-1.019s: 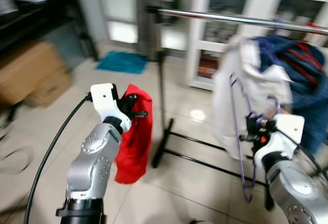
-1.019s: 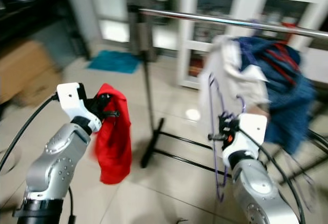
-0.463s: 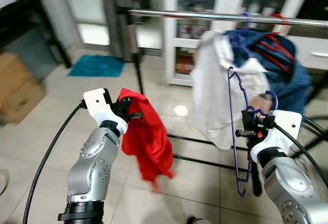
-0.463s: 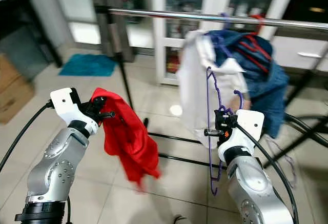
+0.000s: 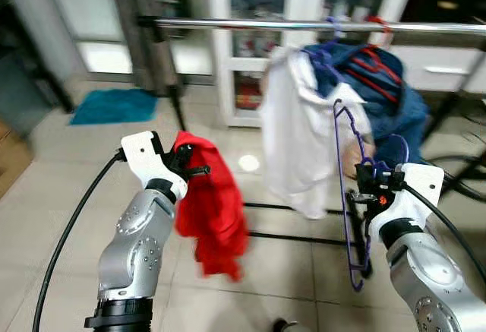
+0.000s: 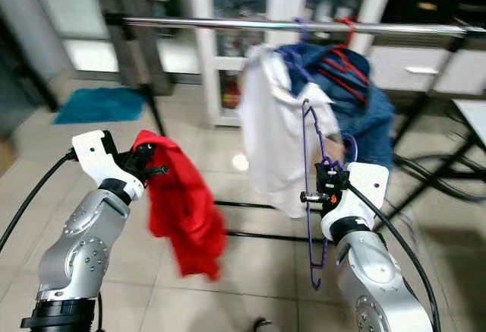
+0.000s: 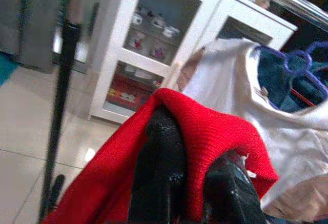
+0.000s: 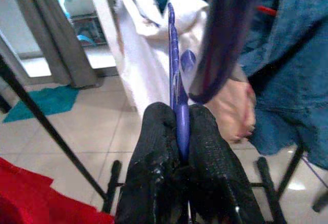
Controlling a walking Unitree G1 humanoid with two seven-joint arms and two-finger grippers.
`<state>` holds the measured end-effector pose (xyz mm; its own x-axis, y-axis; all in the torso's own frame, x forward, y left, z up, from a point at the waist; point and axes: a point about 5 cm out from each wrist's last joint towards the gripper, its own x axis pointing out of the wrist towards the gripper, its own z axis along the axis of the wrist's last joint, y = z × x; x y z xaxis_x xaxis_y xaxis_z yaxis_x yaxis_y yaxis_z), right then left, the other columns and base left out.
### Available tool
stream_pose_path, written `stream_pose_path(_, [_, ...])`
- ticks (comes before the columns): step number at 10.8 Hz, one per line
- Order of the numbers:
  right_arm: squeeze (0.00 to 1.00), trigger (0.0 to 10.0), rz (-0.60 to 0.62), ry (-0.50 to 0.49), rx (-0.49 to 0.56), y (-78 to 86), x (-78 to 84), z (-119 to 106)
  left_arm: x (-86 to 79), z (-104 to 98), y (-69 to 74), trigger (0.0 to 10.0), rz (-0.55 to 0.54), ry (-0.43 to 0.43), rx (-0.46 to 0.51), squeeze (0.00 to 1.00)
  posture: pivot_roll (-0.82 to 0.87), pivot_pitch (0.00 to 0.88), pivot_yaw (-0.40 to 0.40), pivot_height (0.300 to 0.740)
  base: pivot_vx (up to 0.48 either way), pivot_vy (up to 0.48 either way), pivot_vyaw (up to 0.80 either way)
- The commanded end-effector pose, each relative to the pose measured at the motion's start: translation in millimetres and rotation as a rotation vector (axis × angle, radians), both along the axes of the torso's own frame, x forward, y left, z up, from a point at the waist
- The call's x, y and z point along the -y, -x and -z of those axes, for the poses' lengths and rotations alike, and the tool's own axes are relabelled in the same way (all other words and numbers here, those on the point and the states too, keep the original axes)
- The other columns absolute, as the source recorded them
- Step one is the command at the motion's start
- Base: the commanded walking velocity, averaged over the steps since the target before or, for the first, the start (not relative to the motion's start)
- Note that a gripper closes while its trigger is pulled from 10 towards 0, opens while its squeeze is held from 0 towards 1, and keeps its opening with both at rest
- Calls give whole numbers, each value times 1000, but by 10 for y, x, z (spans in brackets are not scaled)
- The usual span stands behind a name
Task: Hang hanger
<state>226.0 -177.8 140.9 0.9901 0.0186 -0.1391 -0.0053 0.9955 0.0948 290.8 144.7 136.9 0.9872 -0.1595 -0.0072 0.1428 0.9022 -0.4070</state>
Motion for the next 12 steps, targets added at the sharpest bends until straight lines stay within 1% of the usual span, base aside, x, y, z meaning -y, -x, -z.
stream_pose_path(1, [0, 10000, -3, 0, 8, -5, -6, -29, -16, -50, 4, 10000, -8, -11, 29, 0, -48, 0, 63, 740, 0, 0, -800])
stream_pose_path(3, [0, 10000, -2, -4, 6, -3, -11, -22, -8, -46, 5, 10000, 3, -34, 23, 0, -46, 0, 67, 740, 0, 0, -800])
stream_pose_path(4, [0, 10000, 0, -6, 6, 1, -14, -20, 36, -64, 18, 10000, 41, -60, 35, 0, -44, 0, 71, 740, 0, 0, -800])
stream_pose_path(5, [0, 10000, 2, -8, 7, 2, -16, -19, 36, -32, 26, 10000, 36, -99, 7, 0, -44, 0, 71, 740, 0, 0, -800])
stream_pose_path(6, [0, 10000, 4, -13, 9, 4, -23, -21, -5, 43, 26, 9294, 0, -160, -55, 0, -44, 0, 71, 740, 0, 0, -800])
stream_pose_path(7, [0, 10000, 9, -16, 10, 6, -27, -23, 19, 99, 50, 10000, 29, -256, -90, 0, -45, 0, 76, 740, 0, 0, -800])
stream_pose_path(8, [0, 10000, 8, -20, 9, 3, -32, -23, 66, 126, 60, 10000, 82, -304, -88, 0, -45, 0, 77, 740, 0, 0, -800])
stream_pose_path(9, [0, 10000, 8, -24, 5, 1, -34, -21, 91, 94, 63, 10000, 100, -268, -59, 0, -47, 0, 79, 740, 0, 0, -800])
stream_pose_path(10, [0, 10000, 7, -28, 0, 5, -34, -21, 99, -2, 75, 10000, 114, -263, 14, 0, -50, 0, 78, 740, 0, 0, -800])
stream_pose_path(11, [0, 10000, 9, -21, 0, 10, -24, -25, 97, -70, 67, 10000, 116, -286, 57, 0, -51, 0, 76, 740, 0, 0, -800])
stream_pose_path(12, [0, 10000, 20, 12, 7, 9, 1, -40, 81, -117, 38, 10000, 90, -268, 81, 0, -51, 0, 76, 740, 0, 0, -800])
